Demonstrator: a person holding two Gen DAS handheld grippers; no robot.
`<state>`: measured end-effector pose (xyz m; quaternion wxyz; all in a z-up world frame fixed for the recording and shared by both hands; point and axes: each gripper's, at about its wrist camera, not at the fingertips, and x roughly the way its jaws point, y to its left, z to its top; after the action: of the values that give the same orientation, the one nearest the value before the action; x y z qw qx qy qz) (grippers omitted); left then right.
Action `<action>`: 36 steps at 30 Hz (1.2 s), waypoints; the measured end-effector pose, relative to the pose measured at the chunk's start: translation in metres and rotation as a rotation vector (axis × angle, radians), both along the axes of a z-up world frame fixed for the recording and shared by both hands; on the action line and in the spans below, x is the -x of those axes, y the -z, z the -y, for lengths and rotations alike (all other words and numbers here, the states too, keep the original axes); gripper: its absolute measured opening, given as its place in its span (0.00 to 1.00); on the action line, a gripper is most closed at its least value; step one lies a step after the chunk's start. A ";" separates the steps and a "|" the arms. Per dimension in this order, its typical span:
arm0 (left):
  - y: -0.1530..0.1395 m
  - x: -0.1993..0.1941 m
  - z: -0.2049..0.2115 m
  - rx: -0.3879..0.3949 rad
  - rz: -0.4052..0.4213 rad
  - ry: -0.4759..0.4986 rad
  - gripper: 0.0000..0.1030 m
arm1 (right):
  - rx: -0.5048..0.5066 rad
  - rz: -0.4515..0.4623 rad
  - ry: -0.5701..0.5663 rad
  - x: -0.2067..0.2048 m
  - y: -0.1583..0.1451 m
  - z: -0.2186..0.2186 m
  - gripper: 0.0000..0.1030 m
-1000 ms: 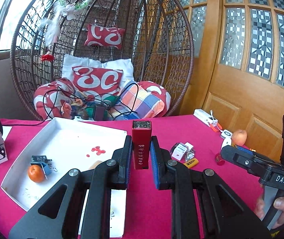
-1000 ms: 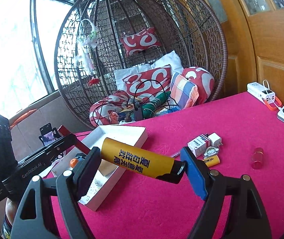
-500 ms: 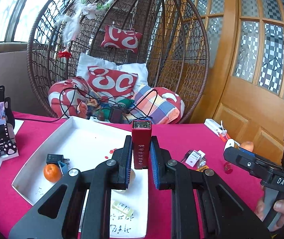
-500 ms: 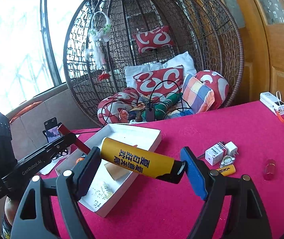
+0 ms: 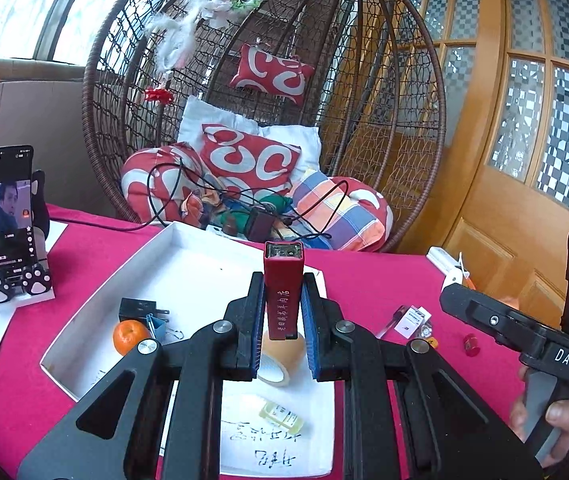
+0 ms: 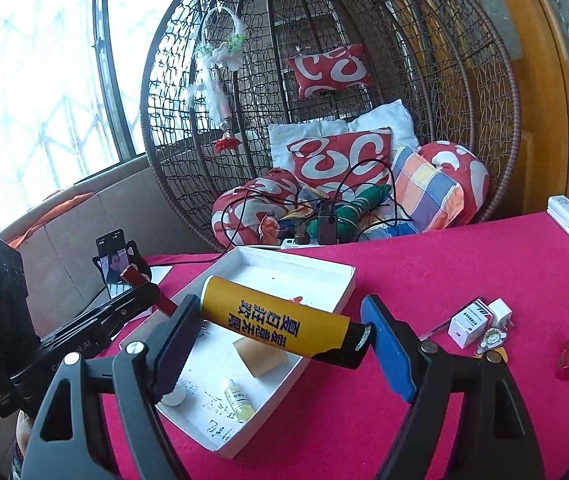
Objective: Organize rigid objects
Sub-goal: 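Carry the red lighter and yellow lighter over the white tray with both grippers, then open both grippers to release the red and yellow lighters into the tray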
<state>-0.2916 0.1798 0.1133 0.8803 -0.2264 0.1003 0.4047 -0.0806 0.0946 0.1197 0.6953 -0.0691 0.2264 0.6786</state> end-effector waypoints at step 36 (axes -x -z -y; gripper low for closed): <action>0.055 0.008 -0.046 0.129 -0.076 -0.108 0.40 | 0.162 -0.055 0.003 0.026 0.063 -0.114 0.86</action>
<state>-0.2994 0.2263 0.0584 0.8362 -0.2723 0.1473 0.4527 -0.1066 0.2090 0.0564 0.6822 -0.1062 0.2996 0.6585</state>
